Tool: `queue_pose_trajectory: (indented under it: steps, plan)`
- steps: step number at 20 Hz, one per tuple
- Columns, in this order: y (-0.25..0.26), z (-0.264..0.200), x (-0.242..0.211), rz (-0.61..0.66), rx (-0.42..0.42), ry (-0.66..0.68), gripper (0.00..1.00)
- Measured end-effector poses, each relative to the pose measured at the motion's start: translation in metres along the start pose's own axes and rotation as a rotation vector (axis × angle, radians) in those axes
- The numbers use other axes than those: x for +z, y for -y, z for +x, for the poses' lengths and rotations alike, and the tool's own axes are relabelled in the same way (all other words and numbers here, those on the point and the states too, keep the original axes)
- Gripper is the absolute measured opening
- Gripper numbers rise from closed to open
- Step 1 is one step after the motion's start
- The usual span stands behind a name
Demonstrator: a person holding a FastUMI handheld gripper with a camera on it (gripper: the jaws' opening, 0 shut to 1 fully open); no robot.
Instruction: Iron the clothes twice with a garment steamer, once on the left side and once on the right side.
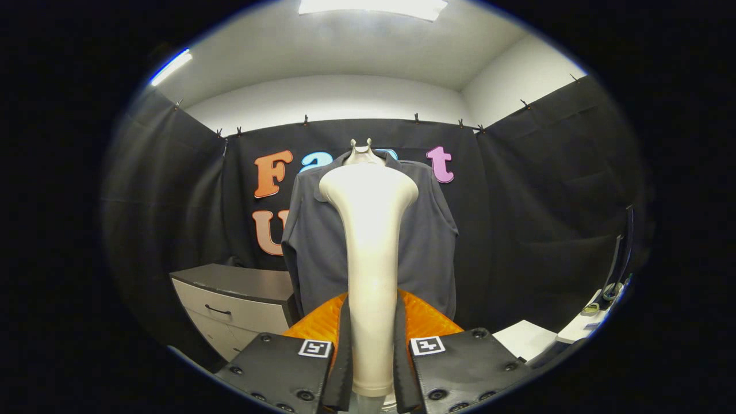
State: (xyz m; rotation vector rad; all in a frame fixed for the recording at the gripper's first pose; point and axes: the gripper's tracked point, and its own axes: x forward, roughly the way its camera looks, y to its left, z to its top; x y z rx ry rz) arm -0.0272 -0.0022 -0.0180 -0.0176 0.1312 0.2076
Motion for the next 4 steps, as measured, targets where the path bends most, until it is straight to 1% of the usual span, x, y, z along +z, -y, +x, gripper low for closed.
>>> queue_pose_trajectory:
  steps: [4]
  plan:
    - [0.0036,0.0042,-0.0025,0.000,-0.010,0.006,0.36]
